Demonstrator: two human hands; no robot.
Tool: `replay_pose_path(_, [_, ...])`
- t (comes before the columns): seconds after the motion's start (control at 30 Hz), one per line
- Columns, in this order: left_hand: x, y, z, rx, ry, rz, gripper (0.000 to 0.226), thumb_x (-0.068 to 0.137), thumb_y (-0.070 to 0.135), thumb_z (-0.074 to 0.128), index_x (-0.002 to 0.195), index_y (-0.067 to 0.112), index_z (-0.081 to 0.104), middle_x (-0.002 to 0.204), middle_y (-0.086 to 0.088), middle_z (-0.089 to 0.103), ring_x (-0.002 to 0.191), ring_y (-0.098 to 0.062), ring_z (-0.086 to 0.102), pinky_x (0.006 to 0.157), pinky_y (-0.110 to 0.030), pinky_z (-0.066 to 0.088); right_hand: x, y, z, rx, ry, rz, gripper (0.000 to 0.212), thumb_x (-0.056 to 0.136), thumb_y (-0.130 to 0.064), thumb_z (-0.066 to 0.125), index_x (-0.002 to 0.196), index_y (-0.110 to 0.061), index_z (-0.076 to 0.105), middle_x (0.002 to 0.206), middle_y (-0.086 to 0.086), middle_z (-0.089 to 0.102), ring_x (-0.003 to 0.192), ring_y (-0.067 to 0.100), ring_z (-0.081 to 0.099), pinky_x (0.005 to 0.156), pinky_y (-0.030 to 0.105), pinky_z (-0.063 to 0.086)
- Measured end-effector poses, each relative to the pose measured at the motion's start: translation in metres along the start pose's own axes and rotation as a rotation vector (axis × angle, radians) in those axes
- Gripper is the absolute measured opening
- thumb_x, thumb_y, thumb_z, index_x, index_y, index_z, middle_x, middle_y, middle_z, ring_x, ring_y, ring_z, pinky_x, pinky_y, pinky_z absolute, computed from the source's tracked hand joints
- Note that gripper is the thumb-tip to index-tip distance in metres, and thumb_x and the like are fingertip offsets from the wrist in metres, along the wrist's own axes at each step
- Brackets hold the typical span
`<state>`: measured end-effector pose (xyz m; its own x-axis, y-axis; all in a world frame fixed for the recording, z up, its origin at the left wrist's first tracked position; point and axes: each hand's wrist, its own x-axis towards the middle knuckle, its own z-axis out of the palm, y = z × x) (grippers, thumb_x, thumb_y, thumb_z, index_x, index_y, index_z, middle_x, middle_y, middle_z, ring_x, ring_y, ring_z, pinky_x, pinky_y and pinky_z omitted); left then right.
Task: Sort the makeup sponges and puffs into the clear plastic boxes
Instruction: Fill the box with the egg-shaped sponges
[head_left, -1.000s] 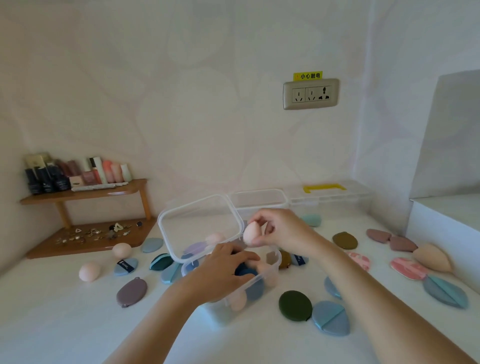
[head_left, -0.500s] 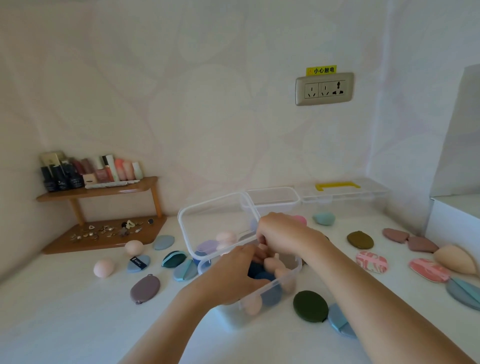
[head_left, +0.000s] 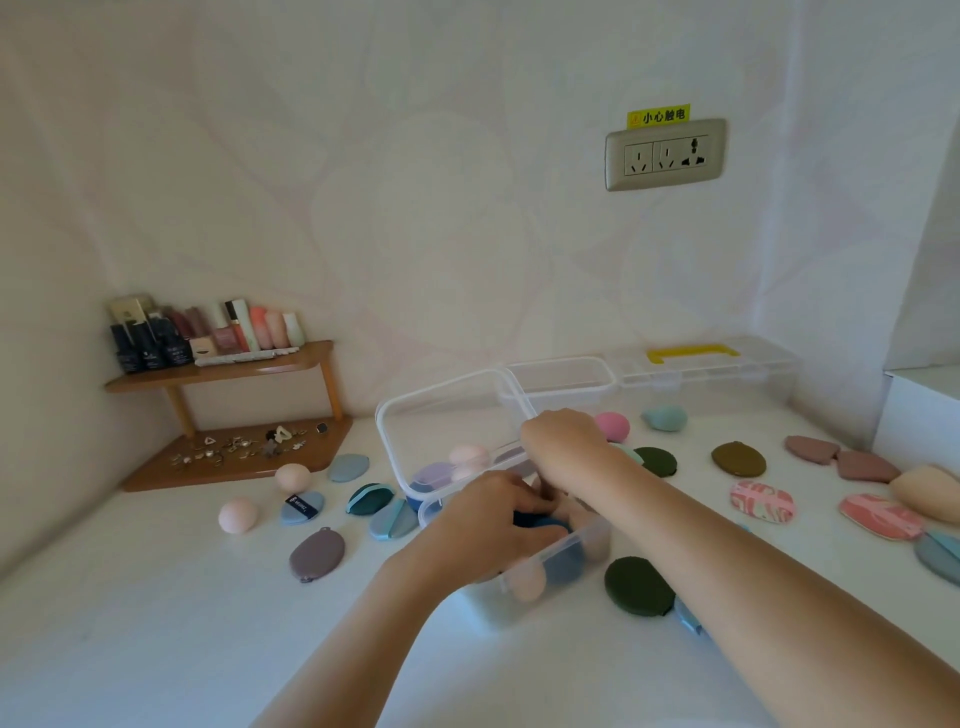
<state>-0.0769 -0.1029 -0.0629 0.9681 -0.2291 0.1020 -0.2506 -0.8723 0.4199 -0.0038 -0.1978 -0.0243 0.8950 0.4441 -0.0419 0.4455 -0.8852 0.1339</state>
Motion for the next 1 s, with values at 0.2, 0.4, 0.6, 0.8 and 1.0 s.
replay_pose_path(0.2, [-0.001,0.000,0.001,-0.037,0.007,-0.021,0.021,0.088,0.038,0.060,0.104,0.032,0.072,0.096,0.012,0.067,0.086,-0.009,0.061,0.079,-0.023,0.052,-0.005,0.016,-0.006,0.246,-0.140,-0.006,0.014,0.090,-0.014,0.058,0.095,-0.007,0.069,0.078,0.002,0.068,0.066,0.016,0.062,0.064,0.021,0.048])
replay_pose_path(0.4, [0.000,0.001,0.001,-0.011,0.025,-0.013,0.024,0.089,0.037,0.059,0.110,0.031,0.070,0.103,0.009,0.066,0.091,-0.010,0.061,0.076,-0.015,0.047,-0.017,0.017,-0.003,0.297,0.000,-0.027,0.016,0.087,-0.018,0.065,0.100,-0.010,0.070,0.086,0.001,0.065,0.074,0.017,0.060,0.060,0.023,0.044])
replay_pose_path(0.6, [-0.001,-0.001,-0.004,-0.069,-0.041,0.026,0.024,0.087,0.037,0.062,0.106,0.026,0.073,0.106,0.009,0.063,0.095,-0.010,0.057,0.084,-0.024,0.048,-0.021,0.013,0.011,0.107,0.214,-0.088,0.018,0.091,-0.009,0.052,0.104,-0.009,0.064,0.085,0.003,0.050,0.077,0.017,0.046,0.069,0.029,0.040])
replay_pose_path(0.8, [-0.003,0.000,-0.004,-0.031,-0.008,0.029,0.028,0.089,0.040,0.059,0.113,0.031,0.068,0.105,0.014,0.057,0.092,-0.004,0.052,0.077,-0.014,0.044,-0.012,0.018,0.010,0.030,0.035,-0.166,0.011,0.088,-0.005,0.058,0.081,-0.005,0.066,0.067,0.005,0.054,0.061,0.018,0.049,0.059,0.028,0.041])
replay_pose_path(1.0, [-0.006,0.004,-0.002,0.045,-0.034,0.031,0.031,0.093,0.043,0.050,0.119,0.032,0.064,0.113,0.009,0.060,0.101,-0.012,0.055,0.092,-0.027,0.046,-0.012,0.011,0.003,-0.028,-0.033,-0.210,0.030,0.087,0.001,0.052,0.059,-0.010,0.049,0.060,0.003,0.041,0.050,0.015,0.037,0.049,0.024,0.031])
